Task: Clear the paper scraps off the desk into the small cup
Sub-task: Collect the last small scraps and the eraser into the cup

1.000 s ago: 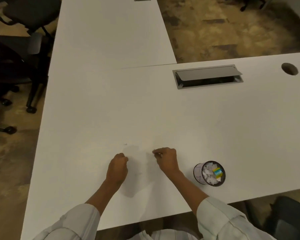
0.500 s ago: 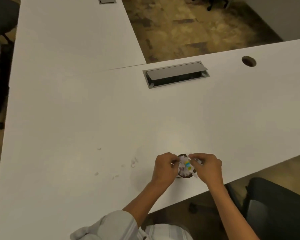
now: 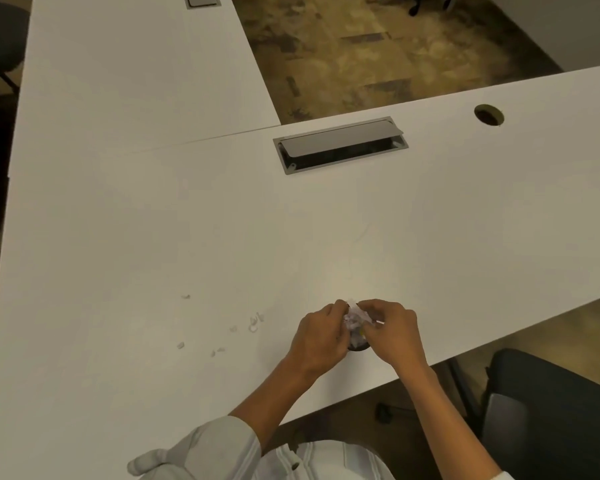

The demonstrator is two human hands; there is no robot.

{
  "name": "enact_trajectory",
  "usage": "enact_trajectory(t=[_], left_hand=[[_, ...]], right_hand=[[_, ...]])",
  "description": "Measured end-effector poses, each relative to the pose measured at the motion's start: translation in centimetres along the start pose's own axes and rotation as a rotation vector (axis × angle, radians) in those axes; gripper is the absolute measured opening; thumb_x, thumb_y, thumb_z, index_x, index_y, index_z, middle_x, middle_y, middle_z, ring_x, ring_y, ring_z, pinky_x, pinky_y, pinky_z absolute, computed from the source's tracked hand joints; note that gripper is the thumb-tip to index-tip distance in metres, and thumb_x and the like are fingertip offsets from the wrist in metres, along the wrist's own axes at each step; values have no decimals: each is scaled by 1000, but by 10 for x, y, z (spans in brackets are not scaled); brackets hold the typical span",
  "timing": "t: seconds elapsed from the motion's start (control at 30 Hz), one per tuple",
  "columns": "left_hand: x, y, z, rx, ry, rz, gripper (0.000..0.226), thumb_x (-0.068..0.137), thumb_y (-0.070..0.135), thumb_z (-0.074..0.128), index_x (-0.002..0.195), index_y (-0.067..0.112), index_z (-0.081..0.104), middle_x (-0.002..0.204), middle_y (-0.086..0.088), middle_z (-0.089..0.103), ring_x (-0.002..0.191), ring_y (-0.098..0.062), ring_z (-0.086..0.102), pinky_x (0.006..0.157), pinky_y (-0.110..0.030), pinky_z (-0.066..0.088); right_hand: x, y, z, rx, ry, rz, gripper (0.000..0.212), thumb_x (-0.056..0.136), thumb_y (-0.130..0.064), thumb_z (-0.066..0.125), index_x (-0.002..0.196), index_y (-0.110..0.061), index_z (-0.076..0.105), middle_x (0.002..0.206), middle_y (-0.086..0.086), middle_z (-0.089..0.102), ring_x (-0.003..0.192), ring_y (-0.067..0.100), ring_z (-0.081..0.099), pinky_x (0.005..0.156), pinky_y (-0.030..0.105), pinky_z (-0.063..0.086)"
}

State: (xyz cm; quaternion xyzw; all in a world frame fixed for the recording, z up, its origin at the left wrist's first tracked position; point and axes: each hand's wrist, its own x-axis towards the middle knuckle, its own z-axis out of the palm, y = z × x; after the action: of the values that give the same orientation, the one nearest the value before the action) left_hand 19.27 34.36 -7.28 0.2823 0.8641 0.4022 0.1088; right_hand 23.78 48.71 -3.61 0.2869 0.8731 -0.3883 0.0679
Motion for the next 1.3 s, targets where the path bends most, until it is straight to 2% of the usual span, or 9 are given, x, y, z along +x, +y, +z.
enact_trajectory(t=[0.07, 0.2, 0.37, 0.47, 0.63, 0.77, 1.07, 1.17, 1.3], left_hand=[[-1, -4, -1, 5, 9, 26, 26, 86, 31, 51, 105, 13, 54, 91, -5, 68, 70, -20, 64, 63, -31, 57], [1, -12, -4, -32, 24, 37, 19, 85, 23, 57, 102, 16, 50, 91, -4, 68, 76, -18, 66, 63, -32, 58], [9, -17, -8, -95, 59, 16, 23, 80, 16, 65, 100, 15, 53, 91, -2, 66, 77, -14, 64, 62, -29, 58], [17, -22, -9, -146, 98, -24, 25, 78, 16, 64, 102, 14, 57, 97, 2, 61, 80, -10, 61, 61, -27, 56], [25, -33, -4, -38, -141, -35, 55, 76, 26, 61, 130, 21, 52, 139, -1, 39, 125, -16, 37, 94, -29, 44], [24, -34, 1, 37, -284, 18, 58, 78, 36, 57, 134, 23, 50, 151, -5, 29, 137, -23, 21, 108, -40, 31], [8, -44, 5, 317, -327, 134, 52, 89, 45, 45, 137, 26, 47, 158, -8, 13, 138, -30, 18, 104, -45, 32], [9, -42, 2, 354, -372, 174, 57, 85, 46, 46, 136, 22, 47, 158, -9, 13, 136, -31, 22, 102, -47, 36], [10, -39, -10, 201, -256, 188, 59, 75, 40, 58, 129, 16, 55, 152, -7, 32, 131, -25, 32, 97, -41, 43]], right_hand=[[0, 1, -5, 51, -22, 3, 33, 81, -6, 71, 113, -14, 68, 108, 1, 71, 95, 7, 65, 75, 2, 42], [-3, 8, -12, 135, -17, 33, 39, 79, 6, 65, 113, -12, 67, 109, -3, 70, 98, 4, 63, 72, -3, 40], [-14, 26, -21, 134, 74, 30, 28, 84, 0, 64, 107, -16, 69, 100, -7, 70, 86, -6, 62, 63, -6, 39], [-23, 32, -21, 119, 145, 20, 20, 84, -8, 68, 102, -16, 71, 91, -8, 70, 80, -3, 63, 61, -4, 41], [-38, 40, -2, -87, 175, -47, 26, 85, -18, 68, 109, -28, 67, 90, -12, 58, 69, 3, 57, 57, 8, 44], [-51, 43, 25, -256, 58, -107, 43, 86, -19, 65, 127, -30, 57, 103, -10, 52, 70, 6, 52, 58, 9, 43], [-51, 44, 45, -369, -1, -83, 55, 85, -17, 65, 136, -27, 50, 122, -1, 52, 73, 12, 58, 59, 15, 50], [-50, 39, 40, -341, 6, -77, 48, 84, -16, 64, 131, -23, 56, 113, -2, 52, 68, 11, 54, 57, 17, 50], [-53, 37, 23, -234, 127, -63, 40, 78, -13, 68, 117, -21, 65, 92, -8, 52, 60, 8, 50, 51, 15, 46]])
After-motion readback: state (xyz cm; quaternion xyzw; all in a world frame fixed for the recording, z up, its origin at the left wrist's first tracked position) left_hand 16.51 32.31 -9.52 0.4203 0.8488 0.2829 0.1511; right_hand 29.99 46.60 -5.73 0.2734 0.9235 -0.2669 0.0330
